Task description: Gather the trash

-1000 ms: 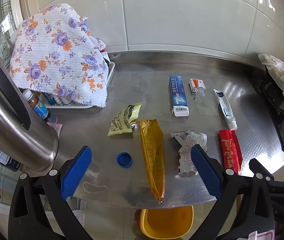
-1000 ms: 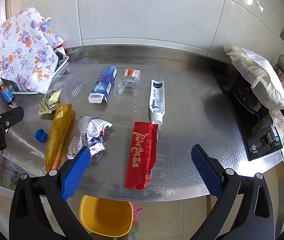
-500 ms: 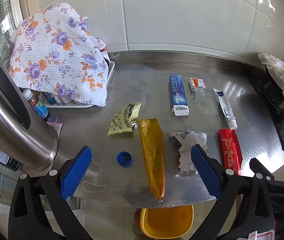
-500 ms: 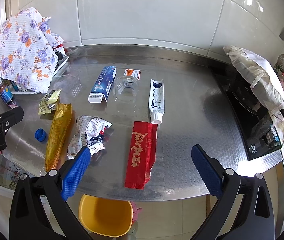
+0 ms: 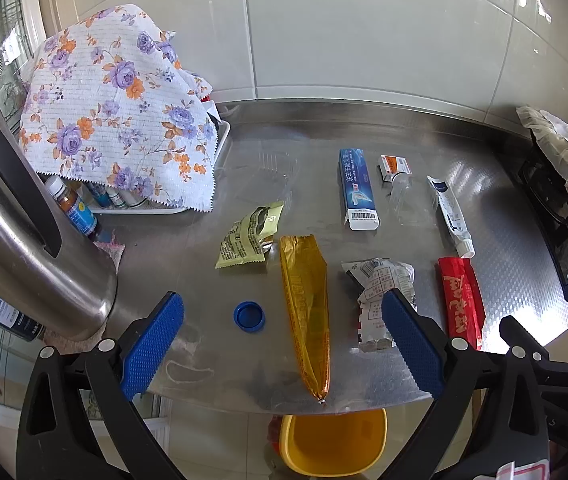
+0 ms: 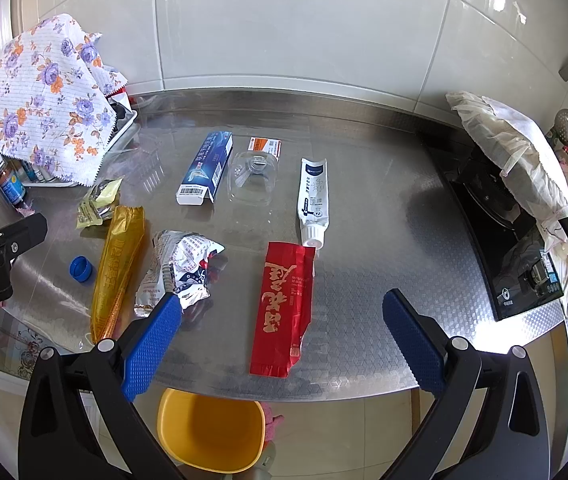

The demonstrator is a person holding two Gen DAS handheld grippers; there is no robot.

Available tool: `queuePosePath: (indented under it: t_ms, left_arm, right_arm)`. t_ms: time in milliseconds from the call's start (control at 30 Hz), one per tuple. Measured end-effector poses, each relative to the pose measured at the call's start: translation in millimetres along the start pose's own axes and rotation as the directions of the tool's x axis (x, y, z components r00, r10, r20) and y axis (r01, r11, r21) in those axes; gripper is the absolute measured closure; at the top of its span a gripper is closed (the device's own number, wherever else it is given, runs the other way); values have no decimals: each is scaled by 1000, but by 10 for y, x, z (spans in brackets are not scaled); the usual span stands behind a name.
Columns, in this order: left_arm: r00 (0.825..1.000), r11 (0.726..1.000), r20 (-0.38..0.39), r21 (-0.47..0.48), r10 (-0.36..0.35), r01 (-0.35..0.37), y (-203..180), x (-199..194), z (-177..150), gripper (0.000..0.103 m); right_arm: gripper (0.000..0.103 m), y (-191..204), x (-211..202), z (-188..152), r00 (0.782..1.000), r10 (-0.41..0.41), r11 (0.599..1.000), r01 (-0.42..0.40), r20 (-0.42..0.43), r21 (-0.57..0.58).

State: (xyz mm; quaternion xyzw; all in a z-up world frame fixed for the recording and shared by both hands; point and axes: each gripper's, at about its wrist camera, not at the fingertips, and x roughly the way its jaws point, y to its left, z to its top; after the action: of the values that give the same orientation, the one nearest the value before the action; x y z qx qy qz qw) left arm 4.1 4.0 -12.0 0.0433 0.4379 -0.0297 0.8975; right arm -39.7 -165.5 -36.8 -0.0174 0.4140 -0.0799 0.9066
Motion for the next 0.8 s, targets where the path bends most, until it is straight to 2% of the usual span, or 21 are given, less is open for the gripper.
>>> queuePosePath:
  t_ms: [533, 800]
  left_arm:
    - [1000, 1000, -6, -7, -3, 3, 53, 16, -5, 4]
    - [998, 997, -53, -75, -32, 28, 292, 151, -19, 4]
  right_arm:
    - [3, -16, 2, -8, 1000, -1, 1000, 1, -2, 3]
    - [3, -92, 80, -55, 1000, -9, 1000, 9, -25, 18]
